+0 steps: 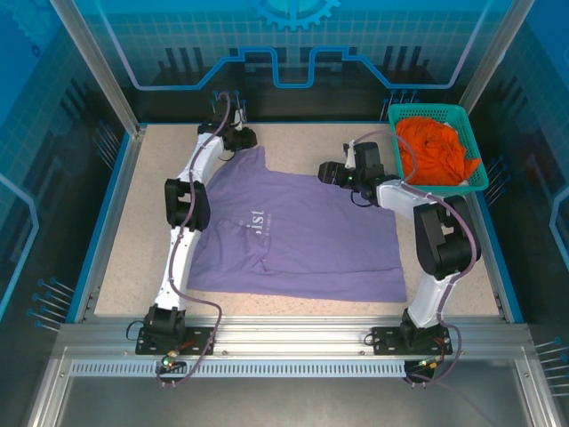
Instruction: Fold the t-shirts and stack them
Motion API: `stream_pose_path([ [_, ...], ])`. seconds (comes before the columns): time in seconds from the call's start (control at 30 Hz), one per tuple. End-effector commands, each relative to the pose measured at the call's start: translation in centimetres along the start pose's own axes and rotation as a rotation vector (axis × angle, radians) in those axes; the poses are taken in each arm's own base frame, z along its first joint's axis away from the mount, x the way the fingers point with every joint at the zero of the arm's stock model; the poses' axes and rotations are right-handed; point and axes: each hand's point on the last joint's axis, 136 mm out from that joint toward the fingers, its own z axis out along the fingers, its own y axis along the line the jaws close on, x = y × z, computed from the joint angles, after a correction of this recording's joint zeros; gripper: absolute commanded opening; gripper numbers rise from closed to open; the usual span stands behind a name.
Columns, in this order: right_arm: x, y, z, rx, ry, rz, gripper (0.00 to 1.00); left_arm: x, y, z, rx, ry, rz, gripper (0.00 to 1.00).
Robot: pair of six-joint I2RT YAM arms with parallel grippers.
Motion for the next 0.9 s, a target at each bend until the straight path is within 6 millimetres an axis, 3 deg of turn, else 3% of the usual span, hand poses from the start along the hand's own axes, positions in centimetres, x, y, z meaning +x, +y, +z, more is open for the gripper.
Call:
stream_pose_path([
  [0.0, -0.5, -0.6, -0.2, -0.002, -0.018, 0.021, 0.76, 1.0, -0.1, 0.4, -0.007, 0.032, 0.013, 0.24],
  [0.17, -0.6, -1.2, -0.5, 0.025, -0.026, 0.034, 0.76, 0.9, 0.0, 0.3, -0.014, 0.027, 0.013, 0.10],
  [0.37, -0.7, -1.9, -0.7, 0.065, -0.026, 0.042, 0.76, 0.7, -0.1, 0.3, -0.016, 0.010, 0.012, 0.02],
  [0.47, -0.6, -4.5, -1.2, 0.219, 0.014, 0.072, 0.74, 0.1, -0.4, -0.2, -0.009, -0.015, 0.013, 0.00],
  [0.6, -0.4, -9.4, -2.4, 0.477, 0.115, 0.129, 0.68, -1.1, -1.2, -1.5, 0.012, -0.082, 0.011, 0.00],
  [0.73, -0.7, -12.9, -2.7, 0.565, 0.173, 0.171, 0.61, -2.6, -2.0, -3.5, 0.030, -0.172, 0.025, 0.00],
  [0.87, -1.6, -15.1, -2.5, 0.637, 0.198, 0.157, 0.58, -3.0, -1.4, -5.0, -0.002, -0.239, 0.029, 0.00],
])
